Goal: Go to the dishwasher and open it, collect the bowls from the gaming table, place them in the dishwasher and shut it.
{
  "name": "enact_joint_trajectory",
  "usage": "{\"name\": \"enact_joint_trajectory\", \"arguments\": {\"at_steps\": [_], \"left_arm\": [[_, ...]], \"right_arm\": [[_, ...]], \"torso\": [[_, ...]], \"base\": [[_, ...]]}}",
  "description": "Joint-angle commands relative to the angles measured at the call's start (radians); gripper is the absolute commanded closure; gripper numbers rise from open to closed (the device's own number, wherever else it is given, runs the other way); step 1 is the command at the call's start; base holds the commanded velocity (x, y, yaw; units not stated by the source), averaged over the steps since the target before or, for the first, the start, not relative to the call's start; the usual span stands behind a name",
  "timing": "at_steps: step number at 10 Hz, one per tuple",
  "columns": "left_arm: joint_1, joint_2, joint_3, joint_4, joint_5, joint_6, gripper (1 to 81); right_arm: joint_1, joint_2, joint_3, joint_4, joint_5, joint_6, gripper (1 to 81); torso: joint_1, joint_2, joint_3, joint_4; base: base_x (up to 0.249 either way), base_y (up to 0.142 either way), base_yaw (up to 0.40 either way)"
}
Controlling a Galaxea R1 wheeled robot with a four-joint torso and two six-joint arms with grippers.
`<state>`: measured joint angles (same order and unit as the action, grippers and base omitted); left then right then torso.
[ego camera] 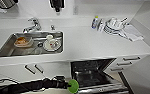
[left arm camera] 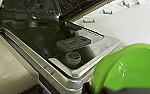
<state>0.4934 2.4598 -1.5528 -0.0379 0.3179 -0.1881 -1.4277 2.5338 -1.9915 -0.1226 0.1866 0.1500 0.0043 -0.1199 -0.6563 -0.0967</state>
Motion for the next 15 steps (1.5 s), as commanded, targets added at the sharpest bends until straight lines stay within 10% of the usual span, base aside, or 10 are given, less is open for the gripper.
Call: {"name": "enact_joint_trajectory", "arguments": {"at_steps": [1, 9, 10, 15], "left_arm": [[-0.163, 0.070, -0.024, -0.030, 0.072, -0.013, 81.1], [-0.236, 0.318, -0.159, -0.030, 0.078, -0.025, 81.1], [-0.235, 0.325, -0.156, -0.030, 0.078, -0.025, 1.0], [-0.092, 0.135, 0.003, -0.013, 0.078, -0.019, 1.0]], "right_arm": [[-0.015, -0.022, 0.016, -0.008, -0.068, -0.001, 81.1], [-0.023, -0.002, 0.013, -0.009, -0.068, -0.001, 81.1], [-0.021, 0.001, 0.013, -0.009, -0.068, -0.001, 81.1], [0.015, -0.066, 0.131, -0.008, -0.067, -0.001, 81.1]], "torso": [[0.000, 0.000, 0.000, 0.000], [0.000, 0.001, 0.000, 0.000], [0.000, 0.001, 0.000, 0.000], [0.001, 0.001, 0.000, 0.000]], "base": [[0.000, 0.000, 0.000], [0.000, 0.000, 0.000], [0.000, 0.000, 0.000], [0.000, 0.000, 0.000]]}}
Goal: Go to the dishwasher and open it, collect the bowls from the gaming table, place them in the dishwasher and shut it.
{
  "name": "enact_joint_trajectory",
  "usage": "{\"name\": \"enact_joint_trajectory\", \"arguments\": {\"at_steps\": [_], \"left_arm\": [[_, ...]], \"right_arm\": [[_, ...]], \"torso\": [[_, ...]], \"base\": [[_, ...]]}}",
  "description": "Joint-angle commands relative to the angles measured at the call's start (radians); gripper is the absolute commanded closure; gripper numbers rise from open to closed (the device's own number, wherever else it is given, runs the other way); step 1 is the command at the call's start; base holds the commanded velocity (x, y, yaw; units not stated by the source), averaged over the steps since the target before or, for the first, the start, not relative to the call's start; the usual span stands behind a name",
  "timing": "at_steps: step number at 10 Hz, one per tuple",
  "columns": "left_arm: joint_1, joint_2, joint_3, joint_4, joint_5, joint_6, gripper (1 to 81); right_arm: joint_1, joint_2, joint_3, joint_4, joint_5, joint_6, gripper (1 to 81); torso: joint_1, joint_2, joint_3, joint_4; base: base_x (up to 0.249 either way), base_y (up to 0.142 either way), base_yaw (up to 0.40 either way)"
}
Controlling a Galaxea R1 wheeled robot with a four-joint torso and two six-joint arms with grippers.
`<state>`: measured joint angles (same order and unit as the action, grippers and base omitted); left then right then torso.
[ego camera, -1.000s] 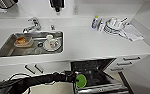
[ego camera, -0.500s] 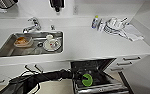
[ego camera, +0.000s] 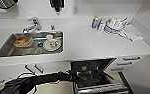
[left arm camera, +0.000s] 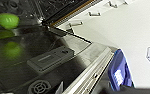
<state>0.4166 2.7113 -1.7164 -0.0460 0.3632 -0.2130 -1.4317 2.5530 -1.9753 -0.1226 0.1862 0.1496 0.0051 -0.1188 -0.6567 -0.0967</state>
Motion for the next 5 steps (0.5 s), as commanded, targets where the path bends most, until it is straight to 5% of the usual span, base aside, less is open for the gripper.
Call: {"name": "enact_joint_trajectory", "arguments": {"at_steps": [1, 5], "left_arm": [[0.047, -0.196, 0.223, 0.035, 0.031, 0.012, 1.0], [0.291, -0.410, 0.345, 0.147, 0.002, 0.012, 1.0]], "right_arm": [[0.050, -0.145, 0.224, -0.009, -0.066, -0.002, 81.1], [0.182, -0.355, 0.533, 0.003, -0.077, 0.002, 81.1]], "torso": [[0.000, 0.000, 0.000, 0.000], [0.000, 0.000, 0.000, 0.000]], "base": [[0.000, 0.000, 0.000], [0.000, 0.000, 0.000]]}}
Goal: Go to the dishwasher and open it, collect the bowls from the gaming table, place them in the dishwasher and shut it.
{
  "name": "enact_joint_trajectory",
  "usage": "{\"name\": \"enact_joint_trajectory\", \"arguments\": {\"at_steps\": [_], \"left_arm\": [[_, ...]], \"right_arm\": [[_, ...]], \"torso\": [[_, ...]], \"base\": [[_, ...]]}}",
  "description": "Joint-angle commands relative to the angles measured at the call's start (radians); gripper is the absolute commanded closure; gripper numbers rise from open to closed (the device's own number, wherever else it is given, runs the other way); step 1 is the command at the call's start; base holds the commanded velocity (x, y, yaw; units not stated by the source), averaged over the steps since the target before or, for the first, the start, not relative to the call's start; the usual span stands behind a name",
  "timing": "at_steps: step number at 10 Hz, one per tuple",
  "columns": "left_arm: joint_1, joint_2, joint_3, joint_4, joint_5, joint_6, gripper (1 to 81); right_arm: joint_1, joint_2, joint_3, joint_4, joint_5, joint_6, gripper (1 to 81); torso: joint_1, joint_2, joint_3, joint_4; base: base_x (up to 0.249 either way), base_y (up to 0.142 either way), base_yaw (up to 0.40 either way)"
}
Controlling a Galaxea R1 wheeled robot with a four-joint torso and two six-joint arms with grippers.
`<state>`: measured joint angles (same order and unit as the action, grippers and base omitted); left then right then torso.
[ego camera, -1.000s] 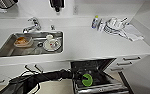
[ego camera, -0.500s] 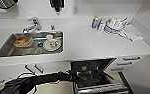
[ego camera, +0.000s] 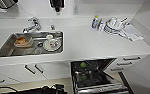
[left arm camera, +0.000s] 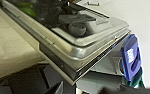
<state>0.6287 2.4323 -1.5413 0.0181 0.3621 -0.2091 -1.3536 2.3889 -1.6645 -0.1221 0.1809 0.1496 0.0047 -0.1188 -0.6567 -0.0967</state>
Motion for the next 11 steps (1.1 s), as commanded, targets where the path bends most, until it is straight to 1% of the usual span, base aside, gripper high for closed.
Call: {"name": "enact_joint_trajectory", "arguments": {"at_steps": [1, 2, 3, 4, 5, 6, 8, 9, 10, 11], "left_arm": [[0.176, -0.153, 0.167, 0.114, -0.046, 0.013, 1.0], [0.284, -0.160, 0.144, 0.166, -0.104, 0.013, 1.0], [0.369, -0.154, 0.089, 0.206, -0.152, 0.013, 1.0], [0.468, -0.145, 0.049, 0.216, -0.211, 0.017, 1.0], [0.562, -0.123, 0.003, 0.247, -0.299, 0.022, 1.0], [0.643, -0.098, -0.053, 0.266, -0.375, 0.022, 1.0], [0.765, -0.082, -0.117, 0.301, -0.456, 0.022, 1.0], [0.820, -0.074, -0.166, 0.313, -0.521, 0.022, 1.0], [0.863, -0.059, -0.230, 0.313, -0.585, 0.020, 1.0], [0.901, -0.050, -0.278, 0.313, -0.626, 0.019, 1.0]], "right_arm": [[0.136, -0.225, 0.258, 0.030, -0.072, 0.004, 81.1], [0.165, -0.245, 0.279, 0.045, -0.067, 0.004, 81.1], [0.204, -0.259, 0.306, 0.056, -0.066, 0.005, 81.1], [0.251, -0.280, 0.343, 0.088, -0.069, 0.011, 81.1], [0.303, -0.304, 0.378, 0.122, -0.069, 0.013, 81.1], [0.358, -0.325, 0.390, 0.165, -0.063, 0.013, 81.1], [0.458, -0.353, 0.391, 0.208, -0.050, 0.024, 81.1], [0.496, -0.373, 0.388, 0.217, -0.060, 0.056, 81.1], [0.520, -0.385, 0.384, 0.217, -0.064, 0.077, 81.1], [0.538, -0.391, 0.368, 0.217, -0.066, 0.087, 81.1]], "torso": [[0.000, 0.000, 0.000, 0.000], [0.000, 0.000, 0.000, 0.000], [0.000, 0.000, 0.000, 0.000], [0.000, 0.000, 0.000, 0.000], [0.000, 0.000, 0.000, 0.000], [0.000, 0.000, 0.000, 0.000], [0.000, 0.000, 0.000, 0.000], [0.000, 0.000, 0.000, 0.000], [0.000, 0.000, 0.000, 0.000], [0.000, 0.000, 0.000, 0.000]], "base": [[0.000, 0.000, 0.000], [0.000, 0.000, 0.000], [0.000, 0.000, 0.000], [0.000, 0.000, 0.000], [0.000, 0.000, 0.000], [0.000, 0.000, 0.000], [0.000, 0.000, 0.000], [0.000, 0.000, 0.000], [0.000, 0.000, 0.000], [0.000, 0.000, 0.000]]}}
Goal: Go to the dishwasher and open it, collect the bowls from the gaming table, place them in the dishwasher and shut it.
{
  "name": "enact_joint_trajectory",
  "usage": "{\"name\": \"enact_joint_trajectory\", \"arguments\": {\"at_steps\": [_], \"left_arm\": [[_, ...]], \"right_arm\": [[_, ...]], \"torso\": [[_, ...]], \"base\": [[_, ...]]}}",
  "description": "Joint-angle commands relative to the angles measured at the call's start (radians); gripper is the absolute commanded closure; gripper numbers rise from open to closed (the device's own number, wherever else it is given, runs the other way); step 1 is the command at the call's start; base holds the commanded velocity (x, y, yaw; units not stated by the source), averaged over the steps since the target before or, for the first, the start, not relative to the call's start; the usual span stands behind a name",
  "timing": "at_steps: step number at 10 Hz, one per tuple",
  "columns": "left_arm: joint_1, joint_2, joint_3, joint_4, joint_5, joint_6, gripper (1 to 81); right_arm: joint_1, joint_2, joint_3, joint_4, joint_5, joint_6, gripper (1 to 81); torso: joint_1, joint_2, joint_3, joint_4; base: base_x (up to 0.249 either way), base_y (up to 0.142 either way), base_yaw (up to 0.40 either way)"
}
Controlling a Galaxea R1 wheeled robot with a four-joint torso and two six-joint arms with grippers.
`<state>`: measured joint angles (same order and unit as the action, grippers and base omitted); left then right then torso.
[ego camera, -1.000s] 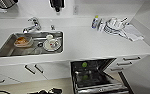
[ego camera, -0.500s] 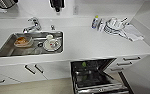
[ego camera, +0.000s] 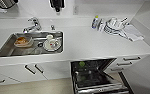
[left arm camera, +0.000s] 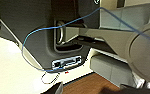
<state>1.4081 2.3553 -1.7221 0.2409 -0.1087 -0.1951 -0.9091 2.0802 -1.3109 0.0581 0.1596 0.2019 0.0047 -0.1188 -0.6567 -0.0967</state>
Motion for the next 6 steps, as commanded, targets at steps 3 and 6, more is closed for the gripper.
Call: {"name": "enact_joint_trajectory", "arguments": {"at_steps": [3, 6], "left_arm": [[0.208, 0.090, -0.183, 0.092, -0.177, 0.005, 1.0], [0.292, 0.261, -0.340, 0.092, -0.172, 0.006, 1.0]], "right_arm": [[0.184, -0.029, -0.053, 0.034, -0.083, 0.102, 81.1], [0.307, 0.094, -0.146, 0.035, -0.126, 0.181, 81.1]], "torso": [[0.000, 0.000, 0.000, 0.000], [0.000, 0.000, 0.000, 0.000]], "base": [[0.000, 0.000, 0.000], [0.000, 0.000, 0.000]]}}
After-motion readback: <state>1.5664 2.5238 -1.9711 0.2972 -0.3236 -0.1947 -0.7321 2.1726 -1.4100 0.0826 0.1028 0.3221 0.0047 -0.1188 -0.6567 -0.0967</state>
